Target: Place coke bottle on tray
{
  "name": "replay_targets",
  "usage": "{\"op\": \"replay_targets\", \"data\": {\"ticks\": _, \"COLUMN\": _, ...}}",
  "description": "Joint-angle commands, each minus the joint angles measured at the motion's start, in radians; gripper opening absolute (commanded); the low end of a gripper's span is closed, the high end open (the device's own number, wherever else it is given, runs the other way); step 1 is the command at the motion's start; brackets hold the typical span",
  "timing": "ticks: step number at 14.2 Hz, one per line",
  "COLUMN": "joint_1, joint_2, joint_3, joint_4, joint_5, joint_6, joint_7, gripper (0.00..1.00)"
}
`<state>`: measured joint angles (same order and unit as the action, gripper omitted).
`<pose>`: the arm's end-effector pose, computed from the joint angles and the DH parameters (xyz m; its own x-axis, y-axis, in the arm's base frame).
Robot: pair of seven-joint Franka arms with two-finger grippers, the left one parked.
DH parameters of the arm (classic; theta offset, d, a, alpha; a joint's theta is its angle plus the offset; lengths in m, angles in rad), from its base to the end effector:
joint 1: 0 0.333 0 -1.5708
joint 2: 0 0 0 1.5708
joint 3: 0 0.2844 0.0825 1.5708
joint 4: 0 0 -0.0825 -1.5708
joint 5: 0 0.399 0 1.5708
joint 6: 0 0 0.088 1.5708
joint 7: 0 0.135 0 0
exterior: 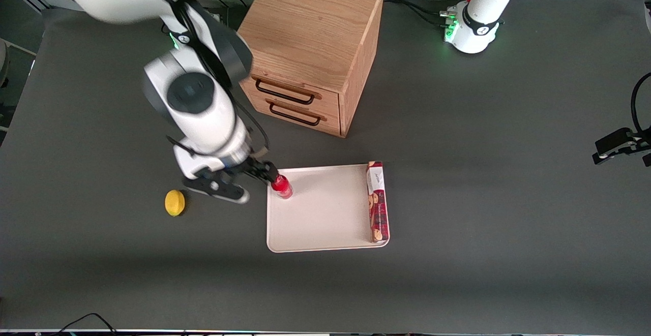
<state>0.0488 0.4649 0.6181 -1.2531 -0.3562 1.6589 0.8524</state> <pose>0.6031 0.3226 0.4768 0.9747 -0.2077 0.0826 -0.2119 -0.9762 0.0459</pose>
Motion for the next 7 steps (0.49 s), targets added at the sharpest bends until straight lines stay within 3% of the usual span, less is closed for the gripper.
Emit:
{"op": "replay_targets", "data": {"ticks": 1, "joint_1": -0.043, "joint_2": -0.226, "joint_3": -0.116, "joint_4": -0.052, "joint_5": 0.167, "joint_6": -0.172, "joint_7": -0.281, "gripper": 1.00}}
{"op": "replay_targets", "data": {"ticks": 3, "joint_1": -0.041, "joint_2": -0.355, "joint_3": -0.297, "joint_4": -0.092, "joint_5": 0.322, "joint_6": -0.269, "joint_7": -0.482, "gripper": 1.00}}
{"op": "replay_targets", "data": {"ticks": 7, "joint_1": -0.041, "joint_2": -0.535, "joint_3": -0.504, "joint_4": -0.380, "joint_5": 0.345, "joint_6": -0.181, "joint_7": -0.711, "gripper": 1.00}}
